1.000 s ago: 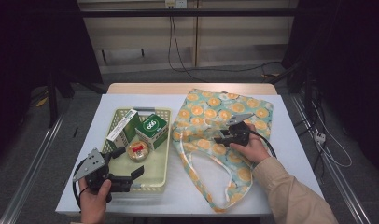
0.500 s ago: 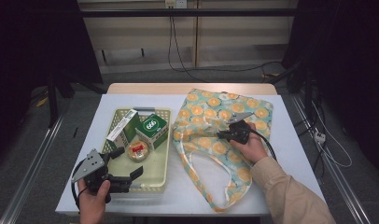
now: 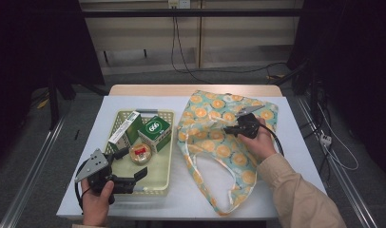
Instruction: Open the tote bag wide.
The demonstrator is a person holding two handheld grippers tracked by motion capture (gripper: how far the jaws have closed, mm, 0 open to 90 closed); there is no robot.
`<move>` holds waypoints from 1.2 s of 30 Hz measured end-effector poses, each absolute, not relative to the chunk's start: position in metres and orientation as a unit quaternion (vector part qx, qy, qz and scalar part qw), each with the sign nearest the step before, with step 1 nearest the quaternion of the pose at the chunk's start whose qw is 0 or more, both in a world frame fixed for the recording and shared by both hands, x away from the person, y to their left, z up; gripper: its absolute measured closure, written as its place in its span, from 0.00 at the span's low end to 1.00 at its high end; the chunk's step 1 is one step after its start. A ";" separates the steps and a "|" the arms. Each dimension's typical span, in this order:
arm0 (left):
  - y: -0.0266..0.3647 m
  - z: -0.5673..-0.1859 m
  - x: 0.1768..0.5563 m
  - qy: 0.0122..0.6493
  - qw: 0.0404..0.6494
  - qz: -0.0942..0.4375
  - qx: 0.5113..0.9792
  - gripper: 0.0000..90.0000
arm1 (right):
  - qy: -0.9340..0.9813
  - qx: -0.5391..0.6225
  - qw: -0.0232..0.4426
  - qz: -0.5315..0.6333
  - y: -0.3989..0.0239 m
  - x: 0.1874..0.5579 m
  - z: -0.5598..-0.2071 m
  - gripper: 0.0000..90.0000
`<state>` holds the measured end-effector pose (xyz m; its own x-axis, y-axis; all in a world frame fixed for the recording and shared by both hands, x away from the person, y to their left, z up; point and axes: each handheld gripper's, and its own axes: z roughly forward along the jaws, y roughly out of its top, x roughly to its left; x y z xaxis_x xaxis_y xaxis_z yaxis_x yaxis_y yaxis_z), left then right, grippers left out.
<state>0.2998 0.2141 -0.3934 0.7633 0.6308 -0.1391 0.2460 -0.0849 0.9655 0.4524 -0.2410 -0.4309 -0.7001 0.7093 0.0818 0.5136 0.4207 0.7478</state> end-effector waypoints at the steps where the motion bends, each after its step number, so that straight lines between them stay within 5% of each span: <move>1: 0.214 -0.393 0.300 0.305 0.604 0.160 0.719 0.03 | 0.832 0.368 0.123 0.396 -0.242 0.453 -0.428 1.00; 36: 0.217 -0.389 0.300 0.312 0.603 0.161 0.716 0.03 | 0.818 0.369 0.111 0.427 -0.262 0.474 -0.378 1.00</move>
